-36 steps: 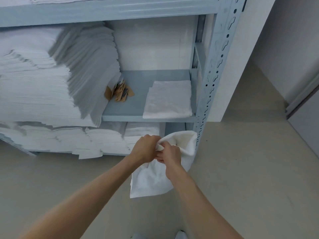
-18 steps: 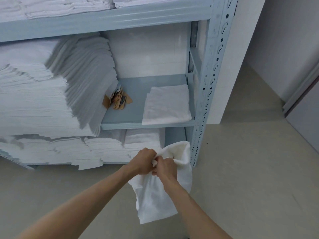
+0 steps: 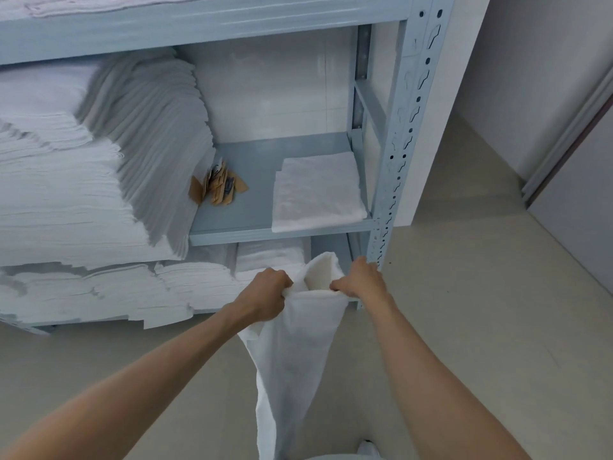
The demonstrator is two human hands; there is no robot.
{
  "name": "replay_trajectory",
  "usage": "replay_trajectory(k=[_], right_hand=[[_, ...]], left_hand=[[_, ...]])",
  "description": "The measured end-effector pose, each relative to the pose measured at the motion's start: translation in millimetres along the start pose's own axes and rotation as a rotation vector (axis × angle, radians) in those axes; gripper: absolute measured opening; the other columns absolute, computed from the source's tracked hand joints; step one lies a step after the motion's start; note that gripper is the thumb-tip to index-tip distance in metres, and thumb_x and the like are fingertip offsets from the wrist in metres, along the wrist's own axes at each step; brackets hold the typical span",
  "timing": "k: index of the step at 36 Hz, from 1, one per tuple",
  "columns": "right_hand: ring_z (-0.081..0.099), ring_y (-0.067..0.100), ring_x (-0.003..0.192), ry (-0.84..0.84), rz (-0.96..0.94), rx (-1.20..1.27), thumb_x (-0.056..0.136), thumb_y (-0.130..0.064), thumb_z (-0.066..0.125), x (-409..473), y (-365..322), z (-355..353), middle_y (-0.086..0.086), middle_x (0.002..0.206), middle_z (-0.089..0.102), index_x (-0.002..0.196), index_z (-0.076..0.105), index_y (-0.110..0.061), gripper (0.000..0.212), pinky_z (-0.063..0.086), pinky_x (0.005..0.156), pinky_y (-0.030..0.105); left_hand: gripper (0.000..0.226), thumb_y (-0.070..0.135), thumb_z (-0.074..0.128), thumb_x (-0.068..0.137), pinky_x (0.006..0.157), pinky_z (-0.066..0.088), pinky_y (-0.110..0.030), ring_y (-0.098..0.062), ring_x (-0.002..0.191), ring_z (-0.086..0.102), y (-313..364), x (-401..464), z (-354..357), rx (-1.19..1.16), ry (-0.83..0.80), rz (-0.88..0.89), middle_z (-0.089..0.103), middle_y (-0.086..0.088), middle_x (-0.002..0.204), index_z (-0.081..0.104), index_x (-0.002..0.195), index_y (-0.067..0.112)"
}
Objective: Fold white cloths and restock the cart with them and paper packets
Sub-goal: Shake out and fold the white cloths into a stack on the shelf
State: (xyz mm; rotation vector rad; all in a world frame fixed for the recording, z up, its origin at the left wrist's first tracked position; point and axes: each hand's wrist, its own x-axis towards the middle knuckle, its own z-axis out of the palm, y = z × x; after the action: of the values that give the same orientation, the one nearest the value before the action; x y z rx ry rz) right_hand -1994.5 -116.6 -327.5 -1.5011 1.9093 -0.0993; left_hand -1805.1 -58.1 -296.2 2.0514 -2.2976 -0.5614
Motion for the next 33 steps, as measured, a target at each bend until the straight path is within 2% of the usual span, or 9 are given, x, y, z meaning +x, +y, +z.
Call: replay_trajectory(k=[6,12,14,16,20,25,29,31,33], right_hand=[[0.067,0.016,0.05,-0.203,-0.008,-0.056,0.074,-0.049,0.073,3,-19,7,-0.001,0.073,0.069,0.085,0.062,-0.018,0.036,0.048,0.049,0.022],[0.069,0.015,0.049,-0.103,-0.025,-0.072,0.087,-0.014,0.056,4,-26,10,0.0,0.066,0.069,0.095,0.065,-0.014,0.013,0.052,0.052,0.024],[0.064,0.012,0.047,0.033,-0.051,-0.049,0.089,-0.012,0.053,6,-23,-2,-0.002,0.049,0.065,0.097,0.065,-0.01,0.014,0.043,0.05,0.024],[0.06,0.011,0.043,0.093,-0.047,-0.007,0.09,-0.019,0.055,8,-27,-14,-0.003,0.04,0.06,0.092,0.067,-0.007,0.017,0.041,0.051,0.022],[0.059,0.01,0.041,0.217,-0.143,0.018,0.084,-0.021,0.055,1,-39,-29,-0.001,0.049,0.063,0.081,0.069,-0.013,0.016,0.042,0.051,0.021],[0.066,0.017,0.062,0.119,-0.168,-0.109,0.082,-0.021,0.054,1,-56,-58,0.002,0.063,0.068,0.082,0.061,-0.011,0.012,0.043,0.057,0.024],[0.053,0.024,0.069,0.054,-0.158,-0.146,0.09,-0.015,0.053,3,-60,-78,0.006,0.075,0.05,0.072,0.045,-0.011,0.02,0.038,0.057,0.028],[0.052,0.027,0.072,0.053,-0.201,-0.168,0.089,-0.007,0.05,-2,-57,-88,0.008,0.077,0.053,0.072,0.051,-0.008,0.017,0.035,0.055,0.028],[0.059,0.03,0.088,0.013,-0.316,-0.207,0.088,-0.005,0.049,-8,-54,-97,0.011,0.093,0.064,0.097,0.07,-0.007,0.023,0.046,0.064,0.029]], left_hand=[[0.032,-0.011,0.048,0.078,0.062,0.029,-0.029,-0.023,0.073,0.043,-16,-8,-12,-0.008,0.012,0.029,0.041,0.007,0.063,0.049,0.061,0.016],[0.041,-0.014,0.044,0.074,0.054,0.025,-0.028,-0.027,0.07,0.044,-33,-17,-23,-0.005,0.034,0.031,0.047,0.006,0.058,0.039,0.056,0.023],[0.041,-0.014,0.046,0.077,0.056,0.03,-0.027,-0.029,0.073,0.053,-48,-19,-26,-0.018,0.067,0.015,0.058,0.005,0.063,0.06,0.062,0.022],[0.048,-0.014,0.048,0.079,0.063,0.036,-0.024,-0.028,0.081,0.065,-59,-19,-30,-0.034,0.114,0.027,0.074,-0.003,0.082,0.078,0.094,0.02],[0.054,-0.012,0.051,0.079,0.071,0.046,-0.027,-0.027,0.088,0.067,-75,-11,-44,-0.025,0.166,0.003,0.076,-0.005,0.093,0.076,0.111,0.023],[0.036,-0.008,0.056,0.083,0.069,0.052,-0.035,-0.02,0.074,0.061,-87,-10,-58,-0.031,0.21,-0.009,0.073,-0.003,0.081,0.078,0.096,0.016],[0.013,0.0,0.062,0.087,0.06,0.041,-0.032,-0.022,0.066,0.056,-78,-3,-63,-0.017,0.266,-0.015,0.068,-0.007,0.072,0.072,0.081,0.007],[0.012,0.001,0.064,0.087,0.055,0.038,-0.031,-0.021,0.064,0.056,-73,1,-67,-0.027,0.291,-0.011,0.069,-0.007,0.071,0.073,0.081,0.007],[0.013,0.0,0.065,0.087,0.059,0.044,-0.033,-0.023,0.068,0.06,-65,5,-73,-0.039,0.287,-0.005,0.072,-0.009,0.076,0.076,0.085,0.007]])
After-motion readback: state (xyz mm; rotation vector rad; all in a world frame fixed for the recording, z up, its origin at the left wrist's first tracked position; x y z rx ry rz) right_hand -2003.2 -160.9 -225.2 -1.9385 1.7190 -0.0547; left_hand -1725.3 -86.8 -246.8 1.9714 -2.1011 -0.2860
